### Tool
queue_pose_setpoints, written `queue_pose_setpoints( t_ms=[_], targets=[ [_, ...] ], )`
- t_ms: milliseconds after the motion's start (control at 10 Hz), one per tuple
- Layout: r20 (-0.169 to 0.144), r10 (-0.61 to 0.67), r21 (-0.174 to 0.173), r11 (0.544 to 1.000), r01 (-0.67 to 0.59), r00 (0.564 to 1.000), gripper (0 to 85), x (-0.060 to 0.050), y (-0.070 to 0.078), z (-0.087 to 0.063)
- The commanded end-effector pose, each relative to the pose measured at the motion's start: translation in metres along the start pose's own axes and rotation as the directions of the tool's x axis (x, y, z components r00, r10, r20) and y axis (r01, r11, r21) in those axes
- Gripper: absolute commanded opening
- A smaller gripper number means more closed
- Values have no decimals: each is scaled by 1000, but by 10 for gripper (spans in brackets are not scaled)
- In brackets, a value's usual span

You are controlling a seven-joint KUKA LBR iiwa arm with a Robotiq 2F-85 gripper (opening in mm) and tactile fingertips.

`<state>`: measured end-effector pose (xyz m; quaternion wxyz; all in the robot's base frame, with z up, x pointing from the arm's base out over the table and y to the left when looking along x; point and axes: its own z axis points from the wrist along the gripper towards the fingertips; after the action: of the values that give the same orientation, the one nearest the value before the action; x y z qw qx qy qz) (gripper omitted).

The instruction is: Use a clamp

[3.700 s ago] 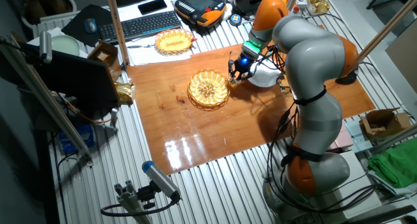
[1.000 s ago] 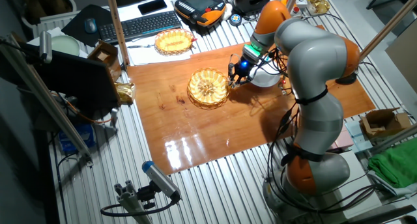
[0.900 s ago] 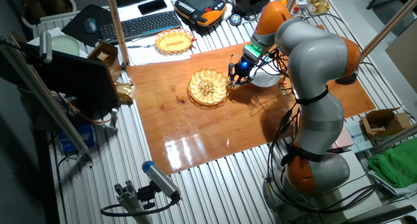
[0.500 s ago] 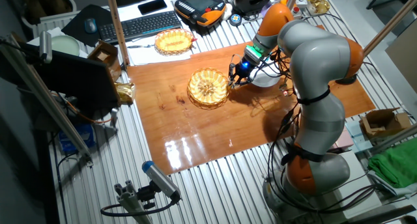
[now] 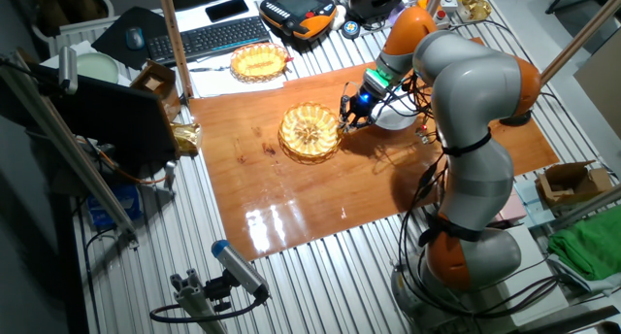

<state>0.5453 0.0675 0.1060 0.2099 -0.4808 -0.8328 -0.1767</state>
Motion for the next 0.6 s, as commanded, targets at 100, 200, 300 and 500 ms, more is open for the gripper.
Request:
queue_pose_setpoints(
  t_ms=[100, 200, 300, 500],
  targets=[
    [0, -2, 0, 1000, 2, 1000, 7, -1, 1, 2],
    [3, -3, -2, 1000, 3, 1000, 7, -2, 2, 3],
    [3, -3, -3, 1000, 3, 1000, 7, -3, 2, 4],
    [-2, -6, -6, 1000, 6, 1000, 7, -4, 4, 5]
  ],
)
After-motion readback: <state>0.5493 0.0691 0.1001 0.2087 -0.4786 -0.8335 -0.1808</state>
